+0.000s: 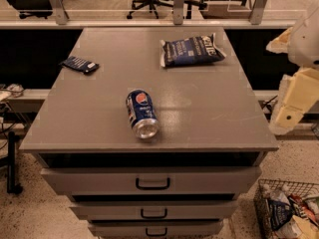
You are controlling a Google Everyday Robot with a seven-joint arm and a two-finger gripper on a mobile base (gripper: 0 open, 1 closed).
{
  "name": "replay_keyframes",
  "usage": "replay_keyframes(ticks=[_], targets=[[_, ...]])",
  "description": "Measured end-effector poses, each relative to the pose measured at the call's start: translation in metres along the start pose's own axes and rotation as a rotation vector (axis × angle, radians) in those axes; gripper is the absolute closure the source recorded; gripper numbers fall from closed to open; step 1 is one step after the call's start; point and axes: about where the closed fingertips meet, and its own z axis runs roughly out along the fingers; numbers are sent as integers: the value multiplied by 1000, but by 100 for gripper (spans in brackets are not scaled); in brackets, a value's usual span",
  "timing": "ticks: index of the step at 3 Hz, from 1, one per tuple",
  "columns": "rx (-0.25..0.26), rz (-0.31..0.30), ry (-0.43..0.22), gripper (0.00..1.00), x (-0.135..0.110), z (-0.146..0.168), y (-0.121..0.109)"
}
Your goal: Pick rxbar blueberry
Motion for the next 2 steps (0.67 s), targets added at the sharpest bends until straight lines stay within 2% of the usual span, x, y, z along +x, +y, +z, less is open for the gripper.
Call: replay_keyframes(ticks=[1,2], targets=[[-11,-13,-113,0,-27,31,-30],[-35,-10,-276,0,-76,77,-73]])
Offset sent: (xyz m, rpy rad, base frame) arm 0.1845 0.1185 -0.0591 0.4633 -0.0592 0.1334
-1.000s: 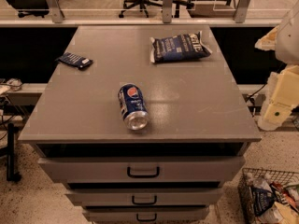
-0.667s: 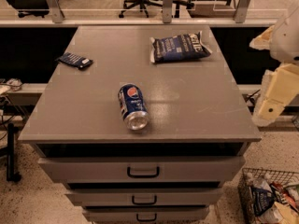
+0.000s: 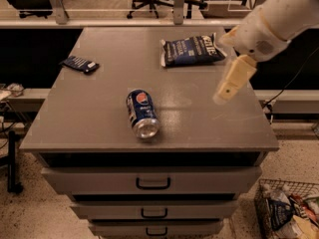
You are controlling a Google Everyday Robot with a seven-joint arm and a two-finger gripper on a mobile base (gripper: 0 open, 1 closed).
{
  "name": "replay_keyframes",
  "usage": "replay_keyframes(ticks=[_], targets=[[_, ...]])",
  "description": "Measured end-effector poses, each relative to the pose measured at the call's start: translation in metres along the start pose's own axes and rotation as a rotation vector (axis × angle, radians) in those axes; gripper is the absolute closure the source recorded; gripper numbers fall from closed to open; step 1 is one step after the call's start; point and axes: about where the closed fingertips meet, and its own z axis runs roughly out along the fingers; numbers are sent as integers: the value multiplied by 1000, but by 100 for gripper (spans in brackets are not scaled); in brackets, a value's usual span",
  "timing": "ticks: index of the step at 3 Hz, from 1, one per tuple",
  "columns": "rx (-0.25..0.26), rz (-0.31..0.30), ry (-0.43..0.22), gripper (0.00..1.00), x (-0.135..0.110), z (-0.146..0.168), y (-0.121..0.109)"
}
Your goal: Pick rxbar blueberry
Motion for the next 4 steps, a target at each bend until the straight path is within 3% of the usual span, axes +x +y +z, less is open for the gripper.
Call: replay_keyframes(ticks=[1,2,3,4], targets=[[-52,-3,-159,0,-55,61,-28],[-52,-3,-159,0,-55,61,-28],[-58,-5,-203,0,-70,77,-34],[-79,19,-300,0,-106,121,-43]])
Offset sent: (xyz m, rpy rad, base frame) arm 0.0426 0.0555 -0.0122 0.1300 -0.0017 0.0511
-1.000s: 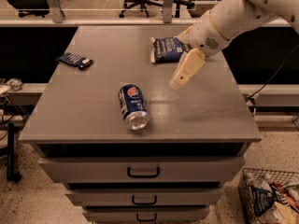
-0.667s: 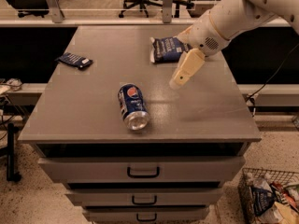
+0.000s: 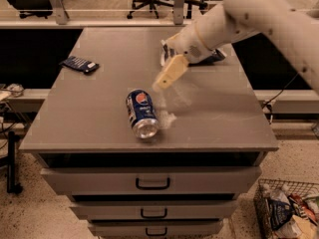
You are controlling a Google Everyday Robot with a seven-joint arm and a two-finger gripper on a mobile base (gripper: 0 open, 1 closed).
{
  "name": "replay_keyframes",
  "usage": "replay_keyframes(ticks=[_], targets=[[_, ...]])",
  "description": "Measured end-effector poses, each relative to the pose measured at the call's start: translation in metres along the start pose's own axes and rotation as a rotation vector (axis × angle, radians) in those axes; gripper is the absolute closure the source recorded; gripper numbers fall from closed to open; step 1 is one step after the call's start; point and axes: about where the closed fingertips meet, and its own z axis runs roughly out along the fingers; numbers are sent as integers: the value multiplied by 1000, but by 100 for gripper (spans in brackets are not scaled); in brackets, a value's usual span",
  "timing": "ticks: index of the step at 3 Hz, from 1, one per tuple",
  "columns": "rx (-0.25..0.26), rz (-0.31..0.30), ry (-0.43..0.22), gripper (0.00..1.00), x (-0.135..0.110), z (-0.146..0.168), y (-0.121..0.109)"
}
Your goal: Pick rxbar blueberry
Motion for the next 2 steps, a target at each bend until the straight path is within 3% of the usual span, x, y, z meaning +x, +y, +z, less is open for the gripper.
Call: replay_keyframes(ticks=[2], targets=[[3,68,-154,0,-51,98,-23]])
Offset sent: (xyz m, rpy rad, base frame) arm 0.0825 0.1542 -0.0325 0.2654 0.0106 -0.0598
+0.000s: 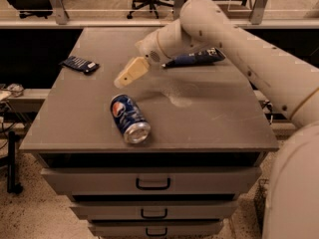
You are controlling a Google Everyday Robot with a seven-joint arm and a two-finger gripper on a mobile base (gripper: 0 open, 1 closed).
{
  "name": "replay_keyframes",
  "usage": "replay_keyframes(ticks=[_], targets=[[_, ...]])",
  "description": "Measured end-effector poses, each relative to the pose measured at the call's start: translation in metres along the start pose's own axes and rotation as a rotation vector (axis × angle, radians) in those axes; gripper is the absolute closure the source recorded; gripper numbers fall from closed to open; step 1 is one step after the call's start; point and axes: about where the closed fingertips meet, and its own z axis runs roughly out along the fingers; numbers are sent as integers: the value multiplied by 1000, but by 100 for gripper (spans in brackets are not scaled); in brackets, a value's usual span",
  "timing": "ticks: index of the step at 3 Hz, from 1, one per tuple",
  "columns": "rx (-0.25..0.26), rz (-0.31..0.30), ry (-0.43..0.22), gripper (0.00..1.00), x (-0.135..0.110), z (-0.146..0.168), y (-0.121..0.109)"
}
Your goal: Pick rxbar blueberry
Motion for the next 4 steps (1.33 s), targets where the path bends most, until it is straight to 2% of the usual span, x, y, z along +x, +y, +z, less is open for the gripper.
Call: replay_keyframes(ticks=[2,3,4], targets=[[13,4,-108,0,-47,66,-26],[7,-4,-134,0,-65,89,-28],[23,-28,-116,0,-79,107,-23]])
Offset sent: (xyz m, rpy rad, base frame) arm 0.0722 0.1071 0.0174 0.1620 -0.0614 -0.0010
